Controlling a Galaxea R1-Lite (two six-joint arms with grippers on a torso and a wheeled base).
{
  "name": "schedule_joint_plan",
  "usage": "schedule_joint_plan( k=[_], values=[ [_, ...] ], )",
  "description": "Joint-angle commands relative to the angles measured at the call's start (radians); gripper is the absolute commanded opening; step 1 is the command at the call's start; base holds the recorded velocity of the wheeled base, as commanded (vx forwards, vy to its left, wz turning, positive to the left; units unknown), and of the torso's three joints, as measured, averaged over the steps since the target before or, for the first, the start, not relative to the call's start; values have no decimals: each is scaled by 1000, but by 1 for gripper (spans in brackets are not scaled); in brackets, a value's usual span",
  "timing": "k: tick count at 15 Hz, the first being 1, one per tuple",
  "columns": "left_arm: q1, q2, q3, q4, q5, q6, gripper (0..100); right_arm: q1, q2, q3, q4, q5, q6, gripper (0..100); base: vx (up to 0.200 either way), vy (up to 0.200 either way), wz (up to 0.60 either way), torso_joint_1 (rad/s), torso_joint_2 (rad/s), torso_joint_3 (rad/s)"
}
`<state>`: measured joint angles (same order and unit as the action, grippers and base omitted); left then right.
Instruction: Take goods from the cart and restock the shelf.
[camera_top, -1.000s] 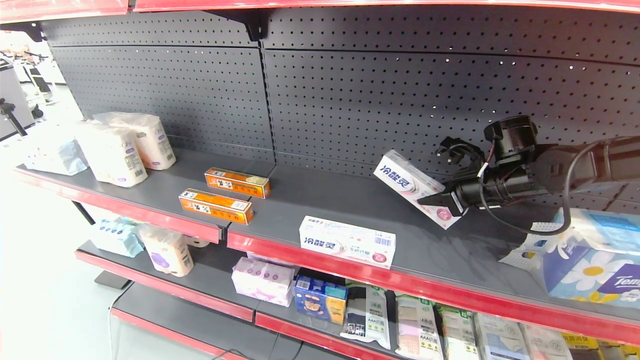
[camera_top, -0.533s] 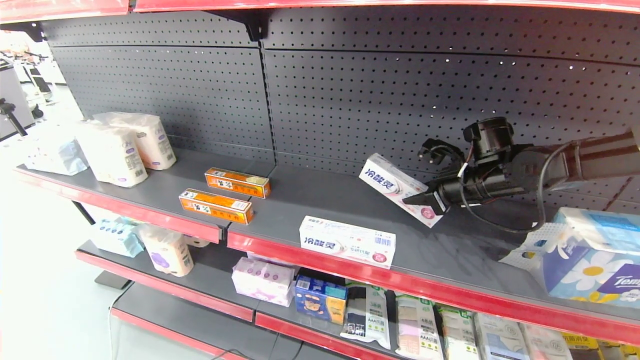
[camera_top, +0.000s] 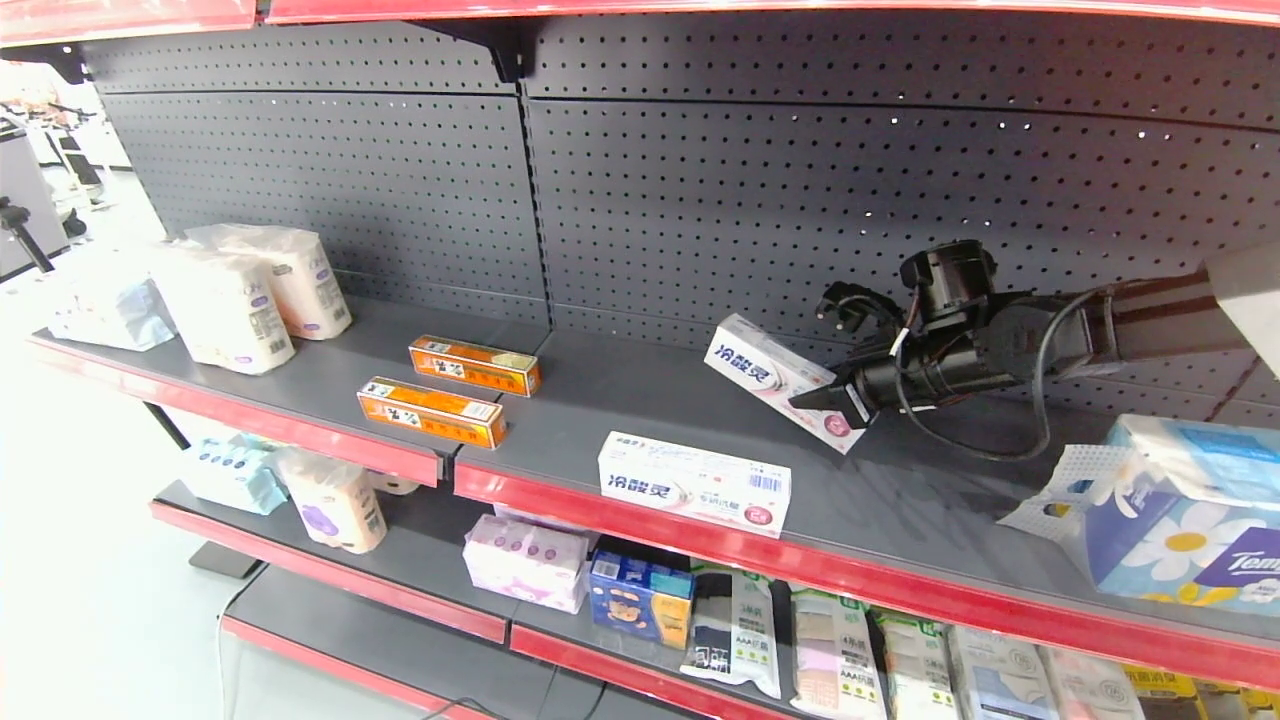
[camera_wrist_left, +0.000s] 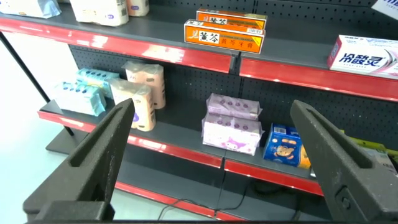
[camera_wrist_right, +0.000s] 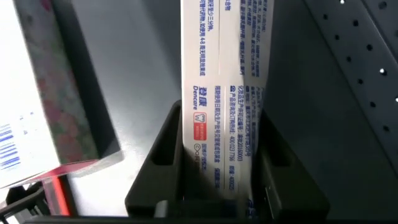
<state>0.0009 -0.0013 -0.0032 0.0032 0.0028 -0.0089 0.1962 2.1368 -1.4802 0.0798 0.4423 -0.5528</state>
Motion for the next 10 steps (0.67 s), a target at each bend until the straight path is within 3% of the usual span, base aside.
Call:
schedule_joint_plan(
  k=[1,10],
  values=[
    [1,1,0,0,0,0,100,2,14,-5,0,3,-22,0,0,0,0,0,0,0],
    [1,1,0,0,0,0,100,22,52,-60,3,9,-153,0,0,0,0,0,0,0]
  ],
)
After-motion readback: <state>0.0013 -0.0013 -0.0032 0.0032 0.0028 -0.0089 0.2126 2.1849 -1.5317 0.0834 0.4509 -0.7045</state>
